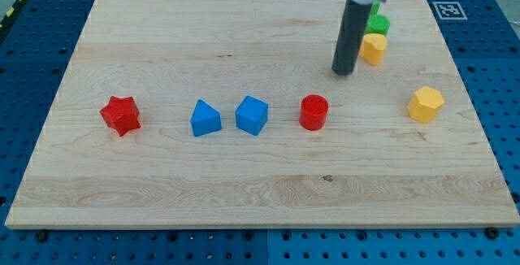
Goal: Push the yellow hexagon to the center right
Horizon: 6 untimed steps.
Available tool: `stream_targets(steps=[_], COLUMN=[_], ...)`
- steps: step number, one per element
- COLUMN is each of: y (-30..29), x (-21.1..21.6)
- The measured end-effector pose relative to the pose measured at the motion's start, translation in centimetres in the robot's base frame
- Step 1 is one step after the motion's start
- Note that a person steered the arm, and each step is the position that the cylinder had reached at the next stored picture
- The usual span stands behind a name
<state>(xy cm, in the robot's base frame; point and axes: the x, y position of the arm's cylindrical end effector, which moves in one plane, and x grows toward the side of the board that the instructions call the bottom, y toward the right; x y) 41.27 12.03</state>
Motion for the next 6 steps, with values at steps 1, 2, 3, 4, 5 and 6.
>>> stream_targets(steps=[1,2,3,4,5,6], y=[0.5,2.9,7.3,10.4,11.6,11.4], x=[5.3,9.8,12.4,12.2,10.6,8.6])
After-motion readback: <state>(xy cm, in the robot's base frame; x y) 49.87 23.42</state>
